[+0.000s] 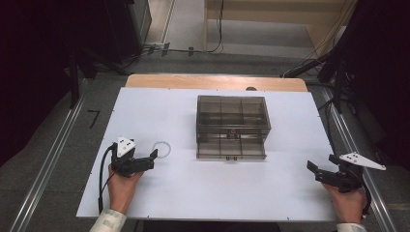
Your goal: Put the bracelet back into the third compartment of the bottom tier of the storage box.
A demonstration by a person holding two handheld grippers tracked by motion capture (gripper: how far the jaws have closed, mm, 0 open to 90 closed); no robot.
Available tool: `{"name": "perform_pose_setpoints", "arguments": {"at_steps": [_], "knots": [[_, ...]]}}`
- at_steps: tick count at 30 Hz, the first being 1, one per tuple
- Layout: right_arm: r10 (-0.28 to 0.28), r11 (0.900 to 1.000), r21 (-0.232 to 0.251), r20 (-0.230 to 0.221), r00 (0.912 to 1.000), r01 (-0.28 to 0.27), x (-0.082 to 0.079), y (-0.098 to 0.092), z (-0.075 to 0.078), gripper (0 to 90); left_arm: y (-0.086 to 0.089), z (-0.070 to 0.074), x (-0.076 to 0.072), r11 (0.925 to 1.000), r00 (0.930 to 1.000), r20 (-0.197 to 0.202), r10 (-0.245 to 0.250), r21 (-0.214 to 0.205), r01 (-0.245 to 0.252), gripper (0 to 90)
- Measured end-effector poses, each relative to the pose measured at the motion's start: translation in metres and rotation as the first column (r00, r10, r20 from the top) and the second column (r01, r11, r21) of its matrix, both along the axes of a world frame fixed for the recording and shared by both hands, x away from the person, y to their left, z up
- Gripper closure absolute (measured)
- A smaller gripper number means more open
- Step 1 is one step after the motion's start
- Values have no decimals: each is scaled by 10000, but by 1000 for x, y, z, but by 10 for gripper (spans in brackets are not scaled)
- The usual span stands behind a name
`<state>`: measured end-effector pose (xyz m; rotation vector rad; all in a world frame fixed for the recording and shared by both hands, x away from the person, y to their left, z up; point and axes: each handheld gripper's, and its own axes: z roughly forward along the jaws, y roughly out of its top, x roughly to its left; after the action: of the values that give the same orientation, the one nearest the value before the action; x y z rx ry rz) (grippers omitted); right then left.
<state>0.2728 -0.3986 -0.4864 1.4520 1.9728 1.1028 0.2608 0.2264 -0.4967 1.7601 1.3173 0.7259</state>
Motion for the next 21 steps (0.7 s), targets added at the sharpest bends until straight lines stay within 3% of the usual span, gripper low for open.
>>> {"name": "perform_pose_setpoints", "arguments": {"at_steps": [21], "knots": [[-20, 10000, 14, -17, 10000, 20, 1, 0, 0, 45, -4, 1, 16, 9999, 9999, -87, 130, -54, -131, 66]]}}
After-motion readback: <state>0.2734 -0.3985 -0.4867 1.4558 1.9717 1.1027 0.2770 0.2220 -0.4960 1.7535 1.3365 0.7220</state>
